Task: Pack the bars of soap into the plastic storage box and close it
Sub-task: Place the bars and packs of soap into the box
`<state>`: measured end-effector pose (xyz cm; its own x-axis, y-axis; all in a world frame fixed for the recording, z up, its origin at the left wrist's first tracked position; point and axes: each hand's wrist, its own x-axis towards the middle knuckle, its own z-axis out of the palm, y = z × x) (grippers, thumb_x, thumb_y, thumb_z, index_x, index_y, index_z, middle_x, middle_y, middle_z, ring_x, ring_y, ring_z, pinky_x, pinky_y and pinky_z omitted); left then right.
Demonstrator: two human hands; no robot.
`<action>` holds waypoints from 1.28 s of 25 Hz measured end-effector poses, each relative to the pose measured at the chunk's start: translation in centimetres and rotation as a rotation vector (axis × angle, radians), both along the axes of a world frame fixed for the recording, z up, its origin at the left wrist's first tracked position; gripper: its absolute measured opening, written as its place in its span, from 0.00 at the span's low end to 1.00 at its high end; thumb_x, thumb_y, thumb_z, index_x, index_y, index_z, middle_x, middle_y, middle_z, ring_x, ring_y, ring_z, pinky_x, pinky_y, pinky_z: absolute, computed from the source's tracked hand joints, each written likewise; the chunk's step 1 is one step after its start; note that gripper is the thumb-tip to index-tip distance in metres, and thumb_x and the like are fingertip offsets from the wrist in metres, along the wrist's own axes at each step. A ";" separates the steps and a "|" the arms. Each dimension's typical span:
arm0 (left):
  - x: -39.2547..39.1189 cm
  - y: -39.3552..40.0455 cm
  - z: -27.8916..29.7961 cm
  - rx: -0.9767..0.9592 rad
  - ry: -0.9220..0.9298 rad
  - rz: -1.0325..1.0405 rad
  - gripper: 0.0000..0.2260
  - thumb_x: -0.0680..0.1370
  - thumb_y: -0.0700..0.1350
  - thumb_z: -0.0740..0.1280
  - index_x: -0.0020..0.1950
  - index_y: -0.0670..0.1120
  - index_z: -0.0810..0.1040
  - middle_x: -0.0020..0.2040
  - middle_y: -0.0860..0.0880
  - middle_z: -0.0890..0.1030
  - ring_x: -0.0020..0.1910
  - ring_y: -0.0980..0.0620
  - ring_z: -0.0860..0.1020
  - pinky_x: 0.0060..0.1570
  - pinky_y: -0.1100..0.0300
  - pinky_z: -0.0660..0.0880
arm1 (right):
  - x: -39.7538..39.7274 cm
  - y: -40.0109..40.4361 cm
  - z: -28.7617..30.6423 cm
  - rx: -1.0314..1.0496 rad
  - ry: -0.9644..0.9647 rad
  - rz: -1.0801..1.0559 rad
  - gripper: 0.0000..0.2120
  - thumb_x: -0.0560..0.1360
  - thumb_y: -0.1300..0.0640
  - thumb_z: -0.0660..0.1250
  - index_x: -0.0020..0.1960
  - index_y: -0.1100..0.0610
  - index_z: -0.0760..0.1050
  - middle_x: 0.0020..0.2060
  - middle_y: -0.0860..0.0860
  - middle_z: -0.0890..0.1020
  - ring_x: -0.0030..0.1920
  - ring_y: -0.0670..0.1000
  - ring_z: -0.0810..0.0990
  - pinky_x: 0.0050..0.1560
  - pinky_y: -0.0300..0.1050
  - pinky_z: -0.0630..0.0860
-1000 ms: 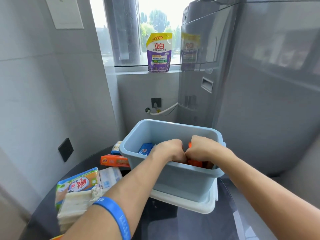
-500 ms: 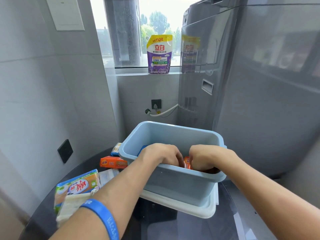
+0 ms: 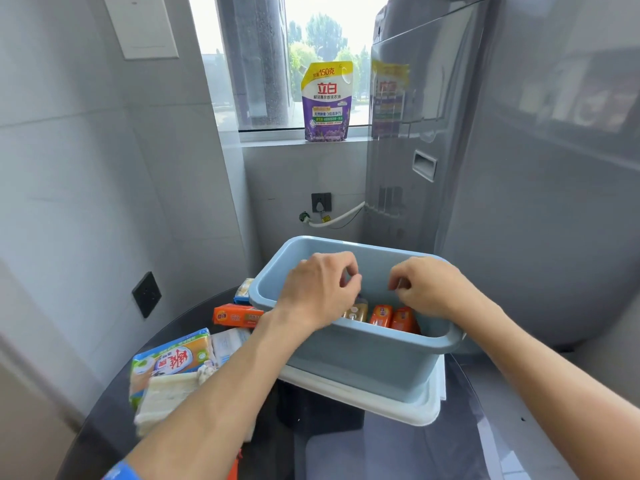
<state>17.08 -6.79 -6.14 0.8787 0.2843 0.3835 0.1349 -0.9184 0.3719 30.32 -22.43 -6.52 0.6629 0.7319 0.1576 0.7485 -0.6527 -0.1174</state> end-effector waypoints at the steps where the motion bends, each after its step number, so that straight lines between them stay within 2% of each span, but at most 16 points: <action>1: -2.1 0.9 -0.7 0.078 -0.027 0.011 0.15 0.77 0.59 0.61 0.35 0.52 0.74 0.31 0.57 0.76 0.34 0.53 0.75 0.39 0.57 0.73 | -0.1 -0.1 0.0 0.100 0.015 -0.017 0.12 0.71 0.59 0.63 0.47 0.48 0.83 0.44 0.45 0.83 0.49 0.51 0.80 0.44 0.43 0.74; 2: -4.0 1.7 -1.4 0.124 -0.021 -0.007 0.20 0.78 0.62 0.57 0.31 0.51 0.70 0.28 0.55 0.73 0.31 0.53 0.73 0.38 0.57 0.70 | -0.2 -0.2 0.2 0.173 0.035 -0.026 0.12 0.71 0.60 0.63 0.45 0.49 0.83 0.41 0.45 0.84 0.46 0.51 0.81 0.44 0.44 0.76; 4: -7.5 2.2 -2.2 0.160 0.017 -0.046 0.24 0.78 0.64 0.52 0.30 0.49 0.65 0.27 0.53 0.69 0.30 0.51 0.69 0.41 0.55 0.67 | -1.0 -0.4 0.5 0.290 0.133 0.007 0.11 0.71 0.62 0.65 0.42 0.49 0.82 0.35 0.44 0.85 0.40 0.49 0.82 0.43 0.46 0.79; 7: -8.7 0.6 -2.0 0.241 0.039 0.021 0.25 0.77 0.65 0.50 0.31 0.48 0.64 0.28 0.53 0.66 0.32 0.49 0.69 0.41 0.53 0.64 | -3.3 -1.2 1.9 0.475 0.336 0.104 0.13 0.73 0.65 0.66 0.41 0.47 0.81 0.32 0.45 0.85 0.34 0.42 0.82 0.37 0.36 0.75; 9: -8.9 -0.2 -1.9 0.254 0.010 0.025 0.24 0.78 0.65 0.52 0.32 0.49 0.66 0.30 0.54 0.67 0.33 0.50 0.69 0.42 0.53 0.65 | -6.0 -0.9 2.7 0.460 0.345 0.169 0.11 0.73 0.62 0.68 0.42 0.47 0.82 0.33 0.41 0.85 0.35 0.40 0.82 0.34 0.32 0.74; 11: -9.6 0.0 -2.0 0.129 -0.049 -0.058 0.20 0.80 0.62 0.57 0.37 0.49 0.72 0.34 0.55 0.72 0.38 0.52 0.71 0.45 0.54 0.66 | -8.8 0.1 3.3 0.416 0.301 0.231 0.08 0.73 0.60 0.69 0.43 0.48 0.83 0.33 0.40 0.84 0.34 0.40 0.81 0.37 0.35 0.76; 13: -11.1 0.6 -2.7 -0.073 -0.191 -0.134 0.11 0.80 0.55 0.62 0.45 0.50 0.79 0.43 0.56 0.77 0.45 0.55 0.73 0.51 0.59 0.68 | -11.3 1.6 3.9 0.369 0.255 0.294 0.06 0.74 0.59 0.69 0.43 0.49 0.82 0.33 0.42 0.84 0.33 0.40 0.81 0.40 0.39 0.77; 15: -13.0 2.0 -3.6 -0.155 -0.379 -0.022 0.05 0.78 0.47 0.66 0.51 0.50 0.80 0.49 0.56 0.79 0.52 0.55 0.74 0.54 0.63 0.69 | -12.9 3.4 5.1 0.328 0.220 0.300 0.07 0.74 0.59 0.67 0.46 0.48 0.83 0.36 0.41 0.83 0.34 0.41 0.79 0.42 0.41 0.77; 17: -15.0 4.8 -4.3 -0.200 -0.459 0.192 0.08 0.76 0.42 0.67 0.53 0.50 0.81 0.52 0.55 0.80 0.53 0.54 0.75 0.55 0.61 0.71 | -14.1 5.7 6.0 0.286 0.140 0.282 0.08 0.75 0.57 0.66 0.49 0.48 0.83 0.40 0.41 0.83 0.41 0.45 0.78 0.47 0.43 0.76; 20: -16.8 10.3 -4.8 -0.278 -0.276 0.481 0.15 0.76 0.40 0.67 0.62 0.47 0.79 0.61 0.48 0.79 0.60 0.46 0.74 0.60 0.52 0.71 | -16.7 10.2 5.8 0.303 0.011 0.350 0.10 0.74 0.56 0.65 0.53 0.48 0.81 0.46 0.43 0.83 0.50 0.49 0.78 0.46 0.44 0.72; 23: -18.0 13.2 -6.1 -0.383 -0.066 0.580 0.20 0.77 0.41 0.64 0.69 0.47 0.74 0.69 0.46 0.74 0.66 0.44 0.70 0.63 0.51 0.69 | -19.9 16.4 3.0 0.247 -0.023 0.426 0.12 0.73 0.58 0.64 0.56 0.52 0.77 0.52 0.48 0.81 0.52 0.53 0.77 0.41 0.46 0.70; 25: -18.3 13.5 -7.7 -0.398 0.053 0.581 0.19 0.76 0.42 0.62 0.67 0.49 0.76 0.68 0.48 0.75 0.66 0.44 0.70 0.63 0.52 0.68 | -21.6 20.5 0.2 0.059 -0.106 0.382 0.12 0.73 0.60 0.64 0.57 0.56 0.73 0.54 0.53 0.79 0.54 0.58 0.76 0.41 0.47 0.69; 27: -18.1 13.2 -8.6 -0.329 0.115 0.587 0.16 0.77 0.46 0.63 0.64 0.52 0.78 0.66 0.50 0.77 0.65 0.45 0.70 0.60 0.53 0.65 | -21.2 23.2 -2.0 -0.107 -0.156 0.274 0.14 0.74 0.61 0.64 0.59 0.58 0.71 0.57 0.56 0.77 0.57 0.60 0.74 0.47 0.51 0.71; 30: -17.4 14.2 -8.8 -0.235 0.161 0.625 0.14 0.76 0.50 0.63 0.61 0.55 0.79 0.63 0.52 0.78 0.63 0.46 0.69 0.57 0.53 0.63 | -18.7 25.5 -4.5 -0.240 -0.131 0.083 0.19 0.74 0.58 0.65 0.64 0.58 0.70 0.61 0.56 0.76 0.62 0.61 0.75 0.55 0.53 0.73; 32: -17.2 14.4 -9.3 -0.227 0.155 0.640 0.14 0.76 0.48 0.61 0.59 0.55 0.79 0.62 0.51 0.78 0.62 0.46 0.70 0.55 0.53 0.63 | -16.8 25.9 -6.0 -0.280 -0.086 -0.002 0.21 0.72 0.57 0.68 0.64 0.57 0.71 0.59 0.55 0.78 0.59 0.59 0.78 0.52 0.50 0.75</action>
